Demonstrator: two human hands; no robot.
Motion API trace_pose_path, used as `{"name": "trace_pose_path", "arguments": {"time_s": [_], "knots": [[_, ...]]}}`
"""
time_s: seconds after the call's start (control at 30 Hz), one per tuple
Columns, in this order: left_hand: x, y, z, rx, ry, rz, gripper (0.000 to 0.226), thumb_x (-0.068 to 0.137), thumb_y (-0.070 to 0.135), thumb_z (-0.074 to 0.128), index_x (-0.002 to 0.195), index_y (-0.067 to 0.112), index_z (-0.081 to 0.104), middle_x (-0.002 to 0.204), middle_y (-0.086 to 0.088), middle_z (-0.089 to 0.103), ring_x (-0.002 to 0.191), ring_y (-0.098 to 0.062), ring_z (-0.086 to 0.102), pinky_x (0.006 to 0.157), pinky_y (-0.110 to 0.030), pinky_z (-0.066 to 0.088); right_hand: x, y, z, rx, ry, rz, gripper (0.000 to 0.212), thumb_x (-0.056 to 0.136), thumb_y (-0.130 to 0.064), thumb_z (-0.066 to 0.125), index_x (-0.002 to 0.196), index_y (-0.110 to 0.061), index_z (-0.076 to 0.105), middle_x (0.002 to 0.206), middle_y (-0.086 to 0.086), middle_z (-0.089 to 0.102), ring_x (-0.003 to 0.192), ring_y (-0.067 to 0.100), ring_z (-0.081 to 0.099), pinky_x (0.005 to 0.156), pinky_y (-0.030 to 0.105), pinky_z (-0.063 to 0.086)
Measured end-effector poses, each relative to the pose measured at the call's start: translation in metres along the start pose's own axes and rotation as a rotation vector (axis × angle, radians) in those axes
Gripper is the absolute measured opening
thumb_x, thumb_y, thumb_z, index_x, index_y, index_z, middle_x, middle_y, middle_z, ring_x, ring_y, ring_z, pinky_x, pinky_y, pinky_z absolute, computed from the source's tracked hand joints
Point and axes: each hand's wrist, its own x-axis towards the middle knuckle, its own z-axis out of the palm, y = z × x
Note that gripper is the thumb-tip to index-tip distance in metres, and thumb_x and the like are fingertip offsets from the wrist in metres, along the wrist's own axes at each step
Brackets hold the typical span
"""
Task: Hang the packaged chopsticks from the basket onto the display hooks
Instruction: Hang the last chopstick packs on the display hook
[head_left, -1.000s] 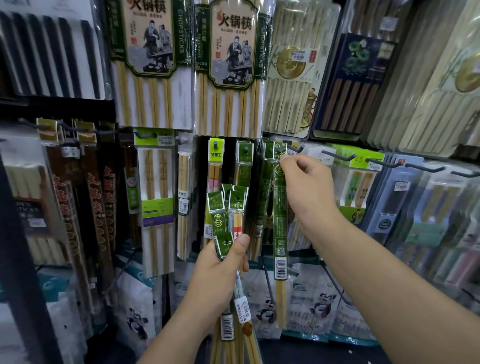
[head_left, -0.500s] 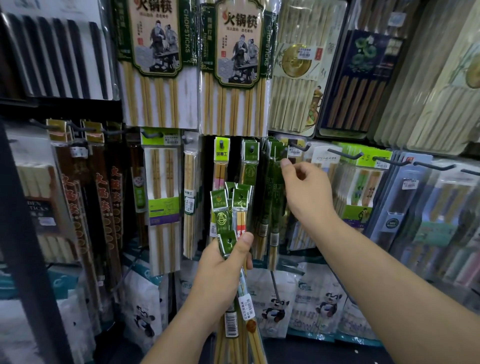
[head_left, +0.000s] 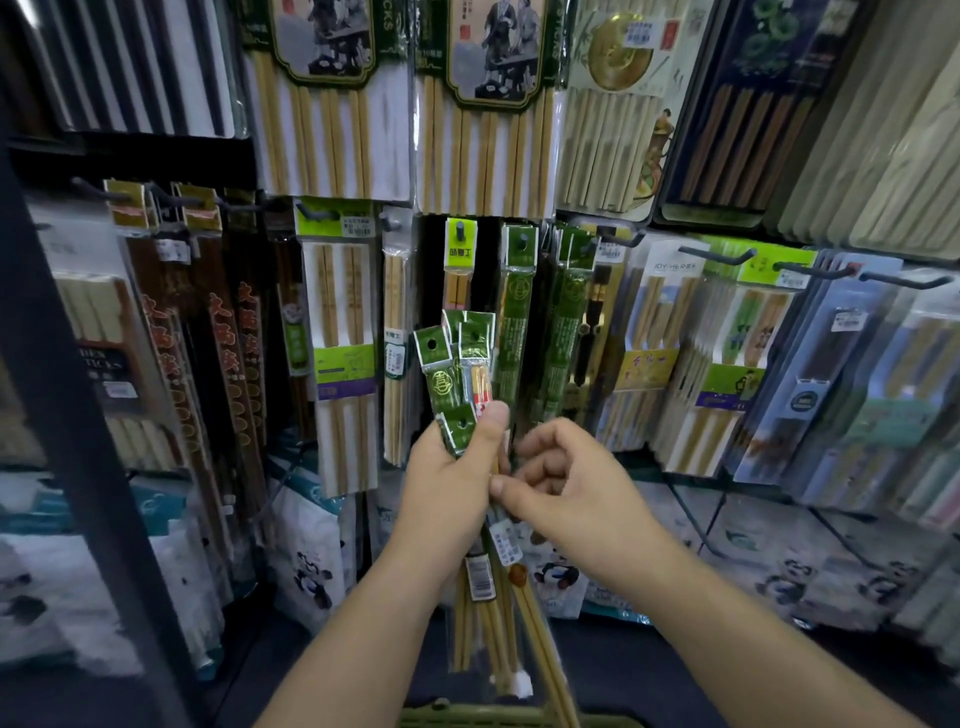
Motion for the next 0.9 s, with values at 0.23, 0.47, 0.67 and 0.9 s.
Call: {"name": "trace_pose_path", "arguments": {"time_s": [0.23,0.47,0.67,0.9], "knots": [[0.002,0.004,-0.003,-0.059,0.025,-0.046,0.053,0.068,0.072,0.073,0.074,0.021,0.062,0.063,0.006,0.06,0.059,-0.012,0.061,0.054,-0.025,0.052,-0.004,0.013,0.008,-0.068,-0.174,-0.002,0.029,0.074,-0.02,0.09,0.084,-0.022,0.064,0.07,-0.006,0.062,0.062,0.008,0.056,0.062,0.033,0.054],[-0.002,0.006,-0.004,0.024,-0.039,0.05,0.023,0.081,0.071,0.061,0.076,0.051,0.07,0.071,0.019,0.073,0.068,0.005,0.069,0.055,-0.011,0.05,-0.001,0.015,0.001,-0.003,-0.057,-0.031,0.027,0.088,-0.021,0.079,0.089,-0.001,0.062,0.075,0.018,0.059,0.065,0.03,0.058,0.065,0.049,0.056],[0.0,-0.001,-0.009,0.047,0.025,-0.003,0.048,0.086,0.072,0.055,0.079,0.025,0.065,0.066,0.012,0.065,0.062,-0.002,0.063,0.062,-0.02,0.048,0.013,-0.014,-0.026,0.051,0.182,-0.125,0.028,0.099,-0.048,0.056,0.085,-0.03,0.072,0.078,0.013,0.07,0.077,0.038,0.067,0.073,0.056,0.061],[-0.003,-0.002,-0.007,0.117,0.06,-0.057,0.041,0.083,0.077,0.052,0.065,0.041,0.063,0.063,0.011,0.064,0.057,-0.001,0.061,0.066,-0.029,0.044,0.051,-0.041,-0.053,0.177,0.343,-0.135,0.058,0.102,-0.048,0.054,0.091,0.009,0.055,0.08,0.036,0.052,0.06,0.022,0.045,0.053,0.025,0.043]]}}
